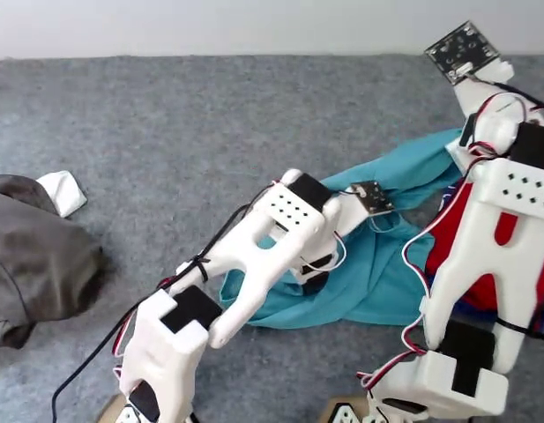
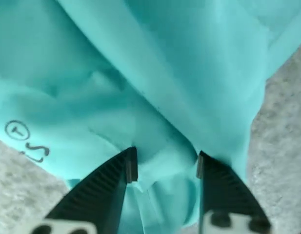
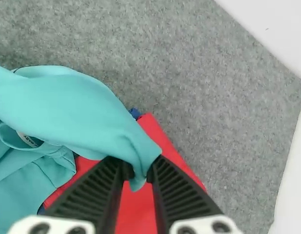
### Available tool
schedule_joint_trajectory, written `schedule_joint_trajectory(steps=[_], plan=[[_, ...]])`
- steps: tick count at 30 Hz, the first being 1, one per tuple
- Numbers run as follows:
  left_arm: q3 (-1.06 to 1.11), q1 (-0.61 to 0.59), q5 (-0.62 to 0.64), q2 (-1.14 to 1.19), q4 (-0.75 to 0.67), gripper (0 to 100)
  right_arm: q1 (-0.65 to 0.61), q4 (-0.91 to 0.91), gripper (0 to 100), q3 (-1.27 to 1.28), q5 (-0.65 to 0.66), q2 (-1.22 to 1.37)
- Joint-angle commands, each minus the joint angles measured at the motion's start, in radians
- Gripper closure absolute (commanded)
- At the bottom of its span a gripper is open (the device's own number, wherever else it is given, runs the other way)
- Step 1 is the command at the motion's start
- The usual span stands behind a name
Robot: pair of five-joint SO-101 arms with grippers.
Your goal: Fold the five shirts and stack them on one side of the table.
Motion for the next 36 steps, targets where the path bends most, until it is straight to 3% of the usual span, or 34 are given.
schedule_joint_trajectory(steps=[1, 8, 14, 21, 31, 36], plan=[[-0.013, 0.005, 0.009, -0.009, -0.038, 83, 0.010, -0.005, 98.9, -0.005, 0.006, -0.008], [-0.013, 0.005, 0.009, -0.009, -0.063, 97, 0.010, -0.005, 98.9, -0.005, 0.006, -0.010], [-0.036, -0.055, 0.009, -0.025, -0.054, 98, 0.001, -0.007, 98.9, -0.008, 0.006, -0.016], [-0.041, -0.157, 0.011, -0.204, -0.054, 99, -0.036, -0.008, 98.9, -0.058, 0.005, -0.013], [-0.039, -0.328, 0.032, -0.341, 0.143, 99, -0.117, -0.130, 98.9, -0.106, 0.002, -0.015], [-0.012, -0.414, 0.100, -0.396, 0.158, 99, -0.206, -0.219, 98.9, -0.101, 0.002, -0.005]])
